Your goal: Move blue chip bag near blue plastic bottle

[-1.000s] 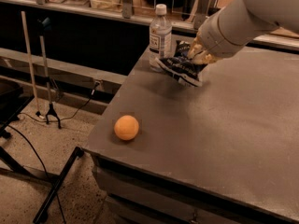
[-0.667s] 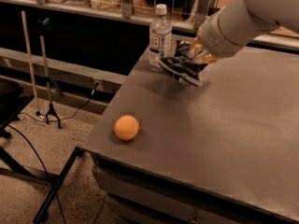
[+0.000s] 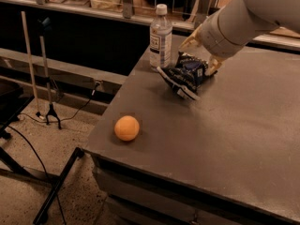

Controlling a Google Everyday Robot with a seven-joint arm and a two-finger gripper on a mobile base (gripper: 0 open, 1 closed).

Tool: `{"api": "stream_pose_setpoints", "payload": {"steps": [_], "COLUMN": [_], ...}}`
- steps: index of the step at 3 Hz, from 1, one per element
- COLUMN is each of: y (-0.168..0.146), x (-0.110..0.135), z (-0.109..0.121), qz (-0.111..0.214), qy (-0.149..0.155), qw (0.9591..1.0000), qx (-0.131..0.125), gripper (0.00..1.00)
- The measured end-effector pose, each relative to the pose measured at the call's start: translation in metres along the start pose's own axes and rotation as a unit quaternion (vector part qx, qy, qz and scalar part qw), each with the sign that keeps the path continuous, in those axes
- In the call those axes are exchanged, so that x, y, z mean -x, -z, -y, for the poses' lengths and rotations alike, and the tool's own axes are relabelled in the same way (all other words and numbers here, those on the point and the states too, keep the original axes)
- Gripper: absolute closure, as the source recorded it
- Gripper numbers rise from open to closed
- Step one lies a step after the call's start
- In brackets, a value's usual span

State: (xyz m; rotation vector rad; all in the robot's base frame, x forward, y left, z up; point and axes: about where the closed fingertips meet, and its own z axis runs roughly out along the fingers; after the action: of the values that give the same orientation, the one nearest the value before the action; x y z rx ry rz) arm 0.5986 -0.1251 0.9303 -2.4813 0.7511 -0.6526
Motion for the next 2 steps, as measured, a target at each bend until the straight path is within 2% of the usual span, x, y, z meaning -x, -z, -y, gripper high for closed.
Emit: {"api": "stream_pose_setpoints", "payload": {"steps": [1,2], "y": [0.0,0.003], "x": [0.001,-0.004], "z": [0.001,-0.013], "qz": [0.0,0.006], "qy": [0.001,-0.009], "qw": [1.0,0.9998], "qx": [0.0,0.016], "gripper": [0.0,0.0]}}
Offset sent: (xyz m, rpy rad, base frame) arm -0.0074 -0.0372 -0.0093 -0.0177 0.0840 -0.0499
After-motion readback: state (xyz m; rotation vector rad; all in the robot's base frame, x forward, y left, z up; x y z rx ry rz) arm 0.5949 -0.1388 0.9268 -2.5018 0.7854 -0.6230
